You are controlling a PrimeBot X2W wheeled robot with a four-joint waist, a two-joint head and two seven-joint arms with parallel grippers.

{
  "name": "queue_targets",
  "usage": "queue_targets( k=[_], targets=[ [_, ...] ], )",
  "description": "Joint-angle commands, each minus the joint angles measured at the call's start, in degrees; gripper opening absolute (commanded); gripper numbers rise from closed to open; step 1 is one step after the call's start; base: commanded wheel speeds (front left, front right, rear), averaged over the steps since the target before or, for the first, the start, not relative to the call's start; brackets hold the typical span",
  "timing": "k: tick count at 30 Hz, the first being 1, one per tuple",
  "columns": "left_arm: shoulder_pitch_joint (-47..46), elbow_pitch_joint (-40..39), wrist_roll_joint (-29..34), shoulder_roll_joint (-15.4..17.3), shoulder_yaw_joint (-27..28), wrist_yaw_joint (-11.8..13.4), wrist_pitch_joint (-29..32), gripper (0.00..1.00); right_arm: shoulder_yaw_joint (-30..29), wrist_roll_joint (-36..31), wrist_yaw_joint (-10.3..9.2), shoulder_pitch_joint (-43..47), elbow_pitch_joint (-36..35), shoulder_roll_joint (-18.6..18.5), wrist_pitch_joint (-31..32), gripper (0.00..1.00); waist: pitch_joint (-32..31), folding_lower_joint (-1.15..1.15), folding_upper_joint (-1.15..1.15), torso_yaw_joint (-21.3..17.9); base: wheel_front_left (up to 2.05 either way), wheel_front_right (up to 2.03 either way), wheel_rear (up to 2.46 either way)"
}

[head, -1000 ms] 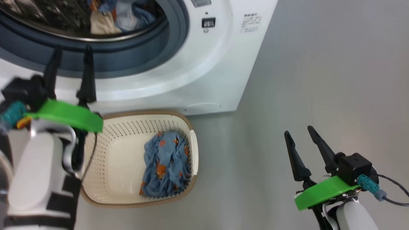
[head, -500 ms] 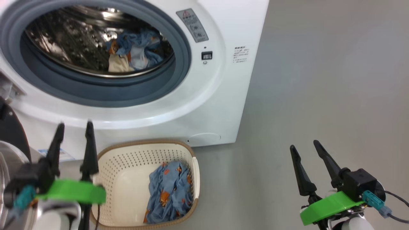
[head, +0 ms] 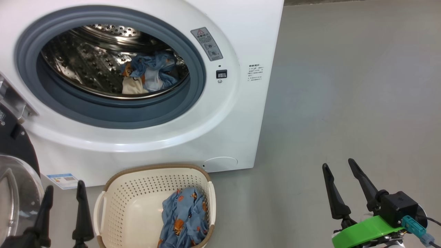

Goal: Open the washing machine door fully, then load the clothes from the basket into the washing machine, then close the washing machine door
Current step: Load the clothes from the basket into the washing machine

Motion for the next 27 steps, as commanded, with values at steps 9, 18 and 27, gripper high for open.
queue_targets(
  k=[9,18,27],
  targets=[
    [1.89,-1.62,0.05,0.22,1.14,0.49,-0.17,1.00,1.12,-0.82,0.09,0.67,-3.05,0.03,0.71,1.00,-0.49,0.00,0.00,-0.08,0.00,0.00,0.00],
    [2.50,-0.35,0.98,0.13,1.66,0.87,-0.66,1.00,0.77,-1.23,0.09,0.87,-3.42,0.03,0.66,1.00,-0.59,0.00,0.00,-0.46,0.00,0.00,0.00],
    [2.67,0.41,1.95,-0.26,2.22,1.12,-0.87,1.00,0.45,-2.29,0.09,0.84,-3.64,0.03,0.21,1.00,-0.03,0.00,0.00,-0.53,0.00,0.00,0.00]
  ],
)
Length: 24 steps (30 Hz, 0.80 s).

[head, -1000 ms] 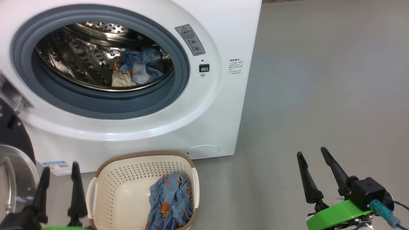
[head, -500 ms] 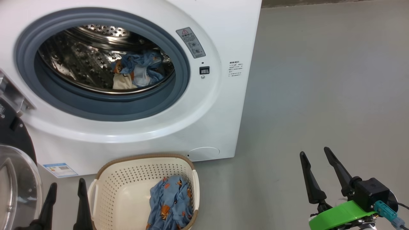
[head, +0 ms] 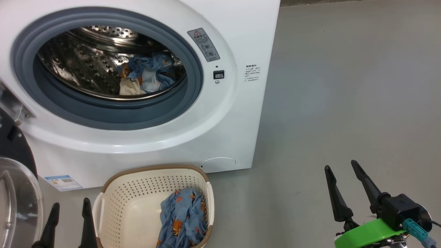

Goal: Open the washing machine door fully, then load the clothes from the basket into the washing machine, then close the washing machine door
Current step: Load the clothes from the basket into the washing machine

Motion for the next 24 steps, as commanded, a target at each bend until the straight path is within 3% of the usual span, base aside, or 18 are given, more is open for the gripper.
queue_targets(
  k=[1,24],
  targets=[
    [-1.16,-0.92,0.84,0.41,2.18,0.46,-0.71,1.00,1.16,-0.41,0.09,-0.52,-1.49,-0.07,-0.51,1.00,0.05,0.00,0.00,0.08,0.00,0.00,0.00],
    [-0.85,-0.28,1.24,-0.54,2.57,-0.52,-0.77,1.00,0.49,-0.81,0.09,-0.01,-0.72,-0.07,-0.78,1.00,0.31,0.00,0.00,0.65,0.00,0.00,0.00]
  ],
)
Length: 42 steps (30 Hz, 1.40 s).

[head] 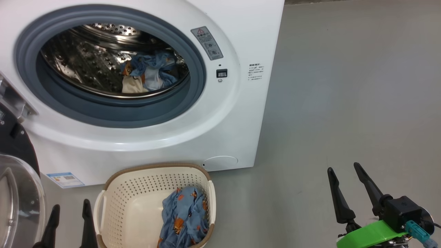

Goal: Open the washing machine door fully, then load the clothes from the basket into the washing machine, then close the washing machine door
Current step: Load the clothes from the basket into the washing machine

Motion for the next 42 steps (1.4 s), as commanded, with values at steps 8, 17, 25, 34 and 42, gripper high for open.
queue_targets(
  k=[8,17,25,34,42],
  targets=[
    [-2.26,0.79,0.37,-0.42,1.43,-1.29,-0.60,1.00,1.22,-0.12,0.09,-0.74,0.06,-0.11,-0.40,1.00,2.96,0.00,0.00,0.31,0.00,0.00,0.00],
    [-7.28,3.55,-0.87,-1.71,0.79,-3.03,-0.60,1.00,1.89,0.45,0.09,-2.88,0.71,-0.11,-0.86,1.00,10.56,0.00,0.00,-0.13,0.00,0.00,0.00],
    [-14.54,8.38,-1.14,-1.95,-0.22,-6.02,-0.60,1.00,1.88,0.45,0.09,-6.42,0.81,-0.11,-1.49,1.00,21.71,0.00,0.00,-0.71,0.00,0.00,0.00],
    [-22.52,14.08,-1.26,-2.36,-0.83,-8.74,-0.60,1.00,2.83,0.70,0.09,-9.94,1.35,-0.11,-1.92,1.00,30.63,0.00,0.00,-1.33,0.00,0.00,0.00],
    [-30.82,22.26,-1.39,-1.63,-1.43,-10.82,-0.60,1.00,3.97,1.14,0.09,-12.96,1.68,-0.11,-2.13,1.00,36.15,0.00,0.00,-3.07,0.00,0.00,0.00]
  ],
)
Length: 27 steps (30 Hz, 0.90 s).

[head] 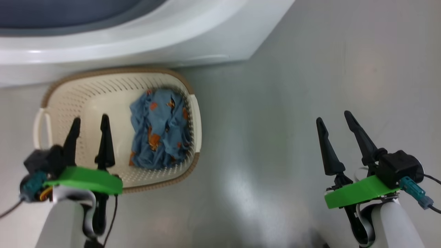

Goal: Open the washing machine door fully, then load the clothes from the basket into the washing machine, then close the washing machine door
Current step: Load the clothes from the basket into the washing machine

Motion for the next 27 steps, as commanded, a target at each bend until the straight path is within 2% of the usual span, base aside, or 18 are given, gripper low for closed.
queue_targets(
  k=[1,8,13,19,27],
  targets=[
    [-0.89,0.36,0.05,1.85,1.53,-0.37,-0.36,1.00,1.59,0.51,0.09,0.16,-0.93,-0.01,-0.67,1.00,4.07,0.00,0.00,-1.65,0.00,0.00,0.00],
    [-7.01,7.76,-0.58,2.74,-0.25,-1.22,-0.36,1.00,2.35,1.06,0.09,-1.14,-1.30,-0.01,-0.72,1.00,7.37,0.00,0.00,-2.97,0.00,0.00,0.00],
    [-12.03,13.81,-0.79,3.88,-4.02,-1.48,-0.07,1.00,2.95,1.30,0.09,-1.84,-1.51,-0.01,-0.73,1.00,9.68,0.00,0.00,-3.39,0.00,0.00,0.00],
    [-17.28,20.64,-4.01,5.42,-8.29,-1.55,0.80,1.00,4.37,2.12,0.09,-3.11,-1.81,-0.01,-0.74,1.00,11.77,0.00,0.00,-4.44,0.00,0.00,0.00],
    [-21.96,26.99,-7.58,7.41,-16.67,-1.56,2.66,1.00,4.87,3.05,0.09,-3.26,-1.82,-0.01,-0.74,1.00,14.23,0.00,0.00,-5.36,0.00,0.00,0.00]
  ],
)
